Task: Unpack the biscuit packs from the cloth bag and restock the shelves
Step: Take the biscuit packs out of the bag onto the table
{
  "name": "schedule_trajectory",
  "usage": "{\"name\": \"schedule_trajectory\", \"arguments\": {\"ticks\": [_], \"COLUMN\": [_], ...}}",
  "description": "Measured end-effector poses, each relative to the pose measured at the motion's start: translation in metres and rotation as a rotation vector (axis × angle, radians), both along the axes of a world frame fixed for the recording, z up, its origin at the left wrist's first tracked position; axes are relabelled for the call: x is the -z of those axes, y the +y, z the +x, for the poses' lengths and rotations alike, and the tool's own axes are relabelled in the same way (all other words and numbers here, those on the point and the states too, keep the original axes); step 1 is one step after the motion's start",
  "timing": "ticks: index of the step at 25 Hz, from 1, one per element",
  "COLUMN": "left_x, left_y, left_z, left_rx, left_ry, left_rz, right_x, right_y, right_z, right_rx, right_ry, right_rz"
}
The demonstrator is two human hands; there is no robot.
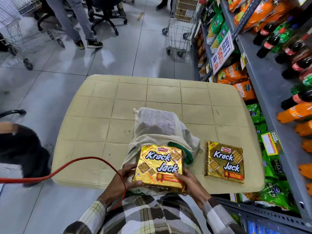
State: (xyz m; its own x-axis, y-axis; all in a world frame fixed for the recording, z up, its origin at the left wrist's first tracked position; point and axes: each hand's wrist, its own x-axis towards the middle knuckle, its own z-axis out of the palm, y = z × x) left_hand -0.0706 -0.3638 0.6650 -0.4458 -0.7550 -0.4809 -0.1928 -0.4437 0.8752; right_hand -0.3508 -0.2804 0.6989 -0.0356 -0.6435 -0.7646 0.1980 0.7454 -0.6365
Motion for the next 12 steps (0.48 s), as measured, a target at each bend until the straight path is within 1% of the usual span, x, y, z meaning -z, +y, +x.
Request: {"name": "schedule_trajectory", "arguments": {"ticks": [5, 9, 12], "left_x": [-0.024, -0.049, -0.070], "left_y": [-0.008, -0.013, -0.016], "left_z": [-0.004, -0.004, 0.004], "left_rx": [0.097, 0.112, 0.128], "left_ry": [-0.046, 0.015, 0.030], "left_rz": [-0.199, -0.290, -0.341], "right_x": [-0.045, -0.071, -0.086], "right_y": [0.011, 0.015, 0.019], "right_z": [0.001, 0.007, 0.014], "right_rx": [0.059, 0.125, 0.134], "right_ry": [0.039, 0.030, 0.016], "right_rz": [-0.072, -0.068, -0.065]}}
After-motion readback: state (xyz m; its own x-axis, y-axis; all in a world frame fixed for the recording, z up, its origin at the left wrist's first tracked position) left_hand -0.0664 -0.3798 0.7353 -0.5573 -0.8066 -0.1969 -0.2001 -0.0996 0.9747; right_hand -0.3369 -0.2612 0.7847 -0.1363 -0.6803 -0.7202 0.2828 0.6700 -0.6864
